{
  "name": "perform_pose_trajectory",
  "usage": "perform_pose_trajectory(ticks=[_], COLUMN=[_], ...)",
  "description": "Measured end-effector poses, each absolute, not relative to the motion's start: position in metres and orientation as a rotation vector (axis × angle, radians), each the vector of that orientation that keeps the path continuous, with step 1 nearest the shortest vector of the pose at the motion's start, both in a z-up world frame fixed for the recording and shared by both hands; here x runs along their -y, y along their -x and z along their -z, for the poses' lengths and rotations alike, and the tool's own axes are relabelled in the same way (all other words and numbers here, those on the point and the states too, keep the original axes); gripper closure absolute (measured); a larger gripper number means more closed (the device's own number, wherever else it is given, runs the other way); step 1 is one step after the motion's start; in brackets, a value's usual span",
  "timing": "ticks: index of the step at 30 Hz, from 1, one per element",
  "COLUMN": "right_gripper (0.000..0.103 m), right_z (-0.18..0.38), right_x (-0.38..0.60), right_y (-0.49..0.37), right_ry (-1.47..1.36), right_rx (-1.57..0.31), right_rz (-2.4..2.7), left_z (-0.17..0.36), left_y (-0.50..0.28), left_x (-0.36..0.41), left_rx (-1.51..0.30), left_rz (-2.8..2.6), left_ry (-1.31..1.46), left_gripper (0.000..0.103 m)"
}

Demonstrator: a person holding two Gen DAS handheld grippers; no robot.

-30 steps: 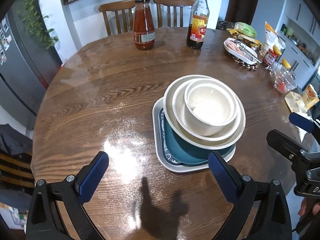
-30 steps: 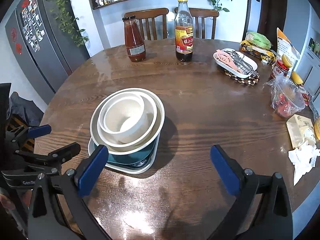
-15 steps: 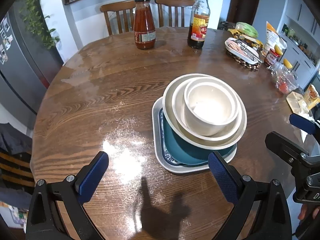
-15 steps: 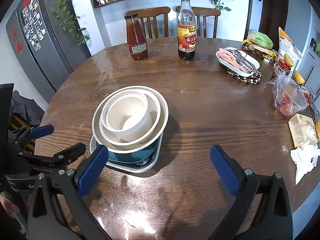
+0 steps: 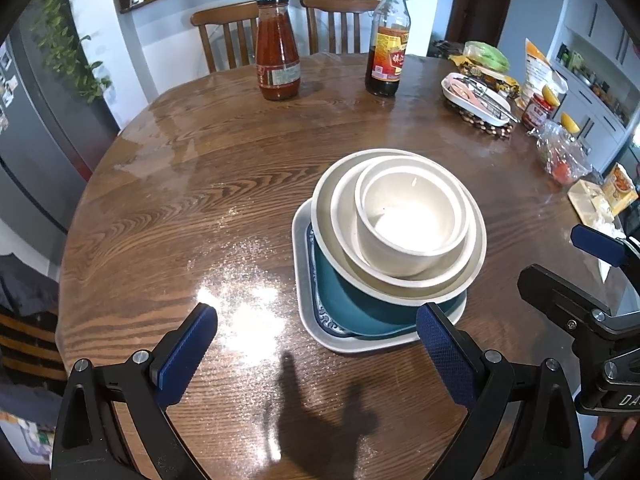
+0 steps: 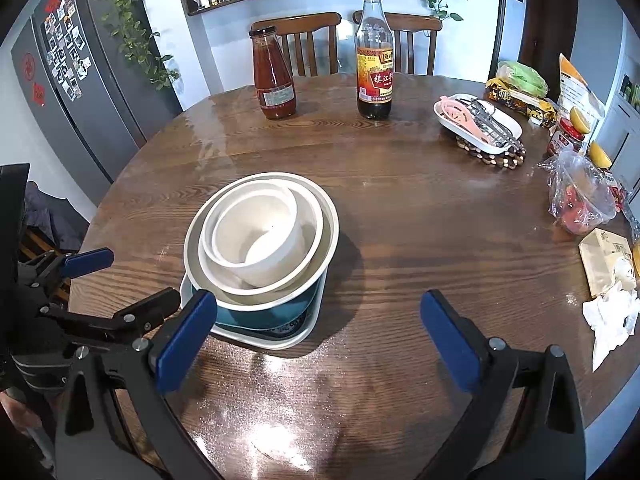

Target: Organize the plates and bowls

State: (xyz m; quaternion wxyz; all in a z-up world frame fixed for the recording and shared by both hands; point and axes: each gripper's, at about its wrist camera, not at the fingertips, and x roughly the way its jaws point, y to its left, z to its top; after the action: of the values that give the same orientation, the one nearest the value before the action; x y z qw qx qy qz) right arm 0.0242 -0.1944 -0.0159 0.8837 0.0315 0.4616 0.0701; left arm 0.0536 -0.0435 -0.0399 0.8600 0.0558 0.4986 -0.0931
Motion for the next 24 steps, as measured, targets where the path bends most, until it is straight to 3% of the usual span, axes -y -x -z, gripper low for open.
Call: perform_pose_trajectory(ticks=[24], right_gripper=[0.0], right_z=[0.0156], right_x=[0.193], right_y=[-0.0231], right_ry=[-0.068], right_rx=[-0.961], right_rz=[-0.148], left_z=[0.0361], left_y=[-0.0532], left_x=[0.0513], left_rx=[-1.039], left_rz=[0.2], left_ry=[-0.158], left_gripper=[0.004])
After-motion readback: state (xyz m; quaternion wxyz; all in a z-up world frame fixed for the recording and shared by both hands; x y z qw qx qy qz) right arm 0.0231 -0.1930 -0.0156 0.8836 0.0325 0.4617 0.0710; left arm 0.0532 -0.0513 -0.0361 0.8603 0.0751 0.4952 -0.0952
